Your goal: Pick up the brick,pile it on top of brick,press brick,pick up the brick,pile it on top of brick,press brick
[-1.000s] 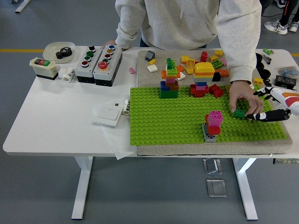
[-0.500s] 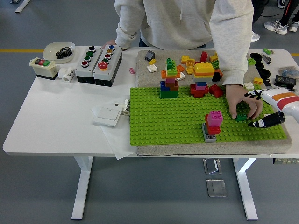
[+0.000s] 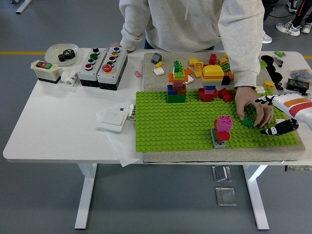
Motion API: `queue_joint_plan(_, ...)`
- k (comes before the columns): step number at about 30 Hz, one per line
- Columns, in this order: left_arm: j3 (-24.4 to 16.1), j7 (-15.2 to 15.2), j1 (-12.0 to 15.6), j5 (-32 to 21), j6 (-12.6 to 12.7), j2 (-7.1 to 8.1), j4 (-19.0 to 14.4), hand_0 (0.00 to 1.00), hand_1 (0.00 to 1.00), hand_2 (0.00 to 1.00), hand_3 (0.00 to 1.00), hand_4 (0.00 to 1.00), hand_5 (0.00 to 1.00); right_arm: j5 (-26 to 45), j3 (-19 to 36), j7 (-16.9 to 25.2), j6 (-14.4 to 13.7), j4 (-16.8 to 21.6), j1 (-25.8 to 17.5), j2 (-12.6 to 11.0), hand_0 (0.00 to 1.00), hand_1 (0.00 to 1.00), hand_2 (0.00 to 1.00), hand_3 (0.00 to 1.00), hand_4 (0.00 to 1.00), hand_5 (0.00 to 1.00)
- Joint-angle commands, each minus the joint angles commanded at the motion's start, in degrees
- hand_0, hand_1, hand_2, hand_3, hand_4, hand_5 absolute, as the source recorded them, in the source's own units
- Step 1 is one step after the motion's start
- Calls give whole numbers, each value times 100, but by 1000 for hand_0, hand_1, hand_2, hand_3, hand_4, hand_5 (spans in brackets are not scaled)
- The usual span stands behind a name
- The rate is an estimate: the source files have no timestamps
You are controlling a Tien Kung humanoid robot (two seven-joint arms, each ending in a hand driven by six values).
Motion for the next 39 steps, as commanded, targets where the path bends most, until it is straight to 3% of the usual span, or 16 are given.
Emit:
queue_joint_plan(17, 34, -12, 8, -36, 3, 1, 0, 796, 704, 592, 533, 524, 511, 98, -261, 165, -127, -100, 198, 58, 684, 700, 775, 835, 979, 329)
queue_joint_plan(23, 67, -18, -15, -64, 2, 2, 0, 794, 704, 592, 533, 524, 511, -90, -501, 308, -130, -466, 417, 170, 676, 700, 776, 837, 968, 325)
queue_joint_plan(32, 116, -27, -21, -120, 6, -1, 0, 794, 704, 591, 532, 525, 513, -129, -801, 375, -50, -704, 652, 327, 677, 702, 781, 842, 967, 320)
queue_joint_plan(39, 136, -29, -42, -139, 10, 7, 0, 794, 703, 591, 533, 523, 509, -82, -1153, 400, 117, -1006, 977, 524, 675, 700, 776, 826, 955, 309)
